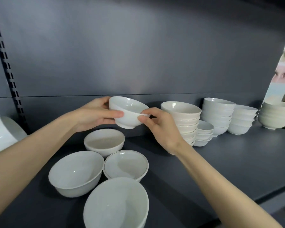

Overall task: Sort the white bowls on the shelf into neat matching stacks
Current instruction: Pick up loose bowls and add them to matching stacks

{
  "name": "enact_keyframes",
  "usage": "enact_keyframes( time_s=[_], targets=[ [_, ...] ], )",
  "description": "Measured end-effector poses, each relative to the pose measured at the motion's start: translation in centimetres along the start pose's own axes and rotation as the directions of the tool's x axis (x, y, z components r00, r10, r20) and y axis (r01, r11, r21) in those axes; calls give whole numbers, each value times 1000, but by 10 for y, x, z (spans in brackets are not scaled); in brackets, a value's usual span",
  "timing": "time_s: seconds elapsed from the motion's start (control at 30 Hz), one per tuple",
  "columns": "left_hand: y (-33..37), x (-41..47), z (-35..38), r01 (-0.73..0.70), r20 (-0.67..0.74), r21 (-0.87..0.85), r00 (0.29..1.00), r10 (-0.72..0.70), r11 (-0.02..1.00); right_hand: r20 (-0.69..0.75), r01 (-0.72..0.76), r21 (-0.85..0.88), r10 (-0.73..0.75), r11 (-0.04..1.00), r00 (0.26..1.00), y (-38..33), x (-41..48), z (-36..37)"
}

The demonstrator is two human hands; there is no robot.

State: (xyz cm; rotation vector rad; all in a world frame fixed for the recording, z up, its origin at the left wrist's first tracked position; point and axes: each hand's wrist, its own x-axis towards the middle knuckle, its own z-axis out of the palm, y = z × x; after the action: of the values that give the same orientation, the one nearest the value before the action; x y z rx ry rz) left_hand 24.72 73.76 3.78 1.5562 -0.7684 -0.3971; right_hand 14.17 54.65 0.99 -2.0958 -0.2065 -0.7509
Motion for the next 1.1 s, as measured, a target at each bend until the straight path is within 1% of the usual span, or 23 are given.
enact_keyframes(
  time_s=[0.07,0.17,0.3,0.37,0.5,0.67,0.77,0.9,0.97,1.03,1.1],
  targets=[
    [14,-7,8,-68,-61,-31,996,66,997,-14,39,53,-39,998,999,-11,1,-10],
    [35,-16,22,-173,-143,-7,975,170,985,-38,84,117,-80,990,996,-29,5,-31],
    [62,-23,51,-238,-183,32,953,240,971,-56,35,190,-25,981,998,-44,7,-66],
    [74,-22,69,-256,-185,37,948,258,966,-52,40,226,-29,973,998,-46,5,-88],
    [93,-12,114,-264,-141,16,954,263,964,-63,17,263,0,965,998,-38,-1,-143],
    [106,15,194,-253,-125,-9,960,250,967,-38,8,224,1,975,999,-9,-18,-228],
    [106,36,247,-248,-153,-29,958,241,968,-7,-17,213,19,977,1000,14,-28,-281],
    [97,65,309,-246,-249,-85,943,219,966,50,-42,192,33,981,998,42,-31,-340],
    [95,80,330,-234,-291,-119,937,191,965,60,-59,199,48,978,997,56,-28,-361],
    [93,95,346,-231,-305,-137,935,181,963,74,-83,220,68,972,995,69,-23,-377],
    [87,113,358,-232,-315,-118,931,185,965,94,-88,196,70,977,993,85,-16,-392]
  ],
)
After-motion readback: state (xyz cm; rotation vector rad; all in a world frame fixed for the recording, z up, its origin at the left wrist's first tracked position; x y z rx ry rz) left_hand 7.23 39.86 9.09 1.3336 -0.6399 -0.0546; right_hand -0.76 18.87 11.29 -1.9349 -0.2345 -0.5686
